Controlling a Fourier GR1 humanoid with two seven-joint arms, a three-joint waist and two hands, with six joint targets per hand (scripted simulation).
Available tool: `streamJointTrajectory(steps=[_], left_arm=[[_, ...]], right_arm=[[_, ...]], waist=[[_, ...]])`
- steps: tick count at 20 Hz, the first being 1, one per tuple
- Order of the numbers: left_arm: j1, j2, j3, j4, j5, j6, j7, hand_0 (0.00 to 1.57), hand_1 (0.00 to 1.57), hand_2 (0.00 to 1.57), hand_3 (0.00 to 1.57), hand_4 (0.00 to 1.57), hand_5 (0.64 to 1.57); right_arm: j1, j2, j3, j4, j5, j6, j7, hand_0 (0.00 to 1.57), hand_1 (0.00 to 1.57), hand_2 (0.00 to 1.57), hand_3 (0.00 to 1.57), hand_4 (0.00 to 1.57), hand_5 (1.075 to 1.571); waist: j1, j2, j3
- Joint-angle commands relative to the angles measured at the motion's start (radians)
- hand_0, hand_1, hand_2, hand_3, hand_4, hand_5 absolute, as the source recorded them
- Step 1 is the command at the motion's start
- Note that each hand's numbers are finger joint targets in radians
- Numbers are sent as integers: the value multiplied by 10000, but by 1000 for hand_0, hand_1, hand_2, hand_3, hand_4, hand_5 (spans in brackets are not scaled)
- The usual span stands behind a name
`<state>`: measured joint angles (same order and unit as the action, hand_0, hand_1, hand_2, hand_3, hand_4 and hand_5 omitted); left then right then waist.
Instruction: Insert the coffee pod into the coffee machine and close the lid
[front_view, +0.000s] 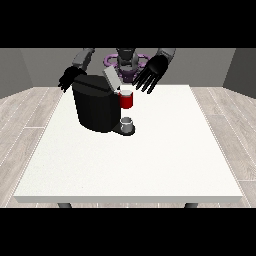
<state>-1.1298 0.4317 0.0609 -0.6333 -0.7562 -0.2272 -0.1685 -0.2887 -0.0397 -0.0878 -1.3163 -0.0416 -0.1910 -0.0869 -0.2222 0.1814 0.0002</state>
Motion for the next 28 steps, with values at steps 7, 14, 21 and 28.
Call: streamJointTrajectory(steps=[7, 14, 21, 28], left_arm=[[1335, -1646, 1582, -187, 1953, 230, 594, 0, 0, 0, 0, 0, 1571], [3563, -2816, 2657, -328, 3775, -174, -600, 0, 0, 0, 0, 0, 1571], [4738, -3008, 3345, -499, 4780, -337, -618, 0, 0, 0, 0, 215, 1571], [5670, -3847, 3074, -1269, 5448, -954, -171, 0, 0, 0, 0, 0, 1571]], right_arm=[[1220, -302, -308, 293, -258, 333, -19, 0, 0, 0, 0, 430, 1571], [2533, -373, -364, 178, -123, 281, -258, 0, 0, 0, 0, 492, 1571], [2036, -1069, -10, -984, -520, 1511, 658, 0, 0, 0, 0, 289, 1571], [1420, -1483, -142, -1257, -562, 1722, 1203, 0, 0, 0, 0, 0, 1571]], waist=[[903, -2030, -7], [1956, -3648, -7], [2296, -4304, -8], [3348, -4784, 1]])
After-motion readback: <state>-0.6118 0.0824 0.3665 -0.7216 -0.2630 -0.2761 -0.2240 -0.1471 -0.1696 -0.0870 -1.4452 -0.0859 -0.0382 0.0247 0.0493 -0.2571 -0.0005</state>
